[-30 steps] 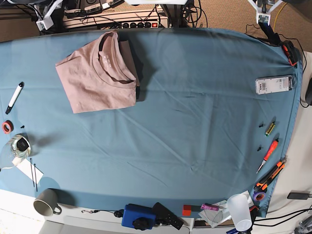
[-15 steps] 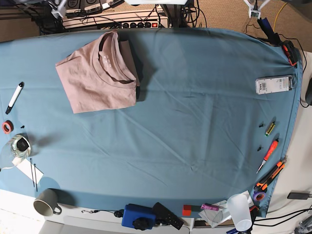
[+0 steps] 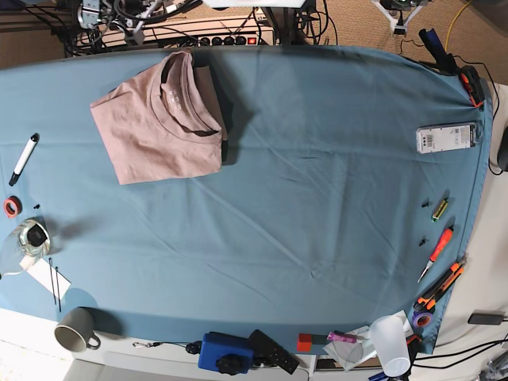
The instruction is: Fold the T-shirt properly
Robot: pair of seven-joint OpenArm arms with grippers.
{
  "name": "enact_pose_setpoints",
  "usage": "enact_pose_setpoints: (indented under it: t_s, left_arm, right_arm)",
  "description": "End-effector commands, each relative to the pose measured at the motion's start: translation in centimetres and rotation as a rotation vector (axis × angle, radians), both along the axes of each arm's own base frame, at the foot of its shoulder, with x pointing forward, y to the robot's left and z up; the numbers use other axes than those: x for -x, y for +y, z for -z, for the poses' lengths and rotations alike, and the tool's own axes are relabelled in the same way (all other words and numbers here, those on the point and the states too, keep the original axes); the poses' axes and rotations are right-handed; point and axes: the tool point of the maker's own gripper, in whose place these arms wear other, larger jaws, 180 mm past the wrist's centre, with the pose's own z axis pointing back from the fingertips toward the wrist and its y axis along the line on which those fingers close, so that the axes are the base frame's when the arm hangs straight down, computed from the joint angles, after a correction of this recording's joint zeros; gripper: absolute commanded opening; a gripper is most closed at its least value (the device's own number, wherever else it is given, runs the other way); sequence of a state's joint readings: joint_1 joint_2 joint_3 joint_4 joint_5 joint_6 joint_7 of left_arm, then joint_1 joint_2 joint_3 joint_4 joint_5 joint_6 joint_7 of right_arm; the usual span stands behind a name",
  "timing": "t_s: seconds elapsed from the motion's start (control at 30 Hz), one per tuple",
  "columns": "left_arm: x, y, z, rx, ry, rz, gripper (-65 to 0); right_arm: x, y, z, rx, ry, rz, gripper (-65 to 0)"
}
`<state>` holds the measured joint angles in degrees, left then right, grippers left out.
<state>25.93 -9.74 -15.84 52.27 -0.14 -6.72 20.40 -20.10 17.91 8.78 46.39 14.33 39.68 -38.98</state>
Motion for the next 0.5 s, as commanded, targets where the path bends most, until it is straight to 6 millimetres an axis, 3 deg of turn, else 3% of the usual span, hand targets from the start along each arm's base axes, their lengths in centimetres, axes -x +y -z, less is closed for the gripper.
enact_pose_setpoints:
  t_s: [0.0,0.13,0.47]
  left_arm:
    - [0.6,0.5,0.2,-0.01,-0.004,0.008,-65.0]
    - [-0.2,0.2,1.4,-0.007,-0.098,0.022,-65.0]
    - [-2.7,-1.8,2.6,0.019,-0.182,0.051,-65.0]
  right_arm:
    - [-0.8,-0.5,0.1,0.007,-0.038,-0.008,-65.0]
    - [-2.8,0.1,1.5,0.015,-0.163,-0.033,-65.0]
    - [-5.3,-3.1,4.0,0.293,-0.302,-0.118,-65.0]
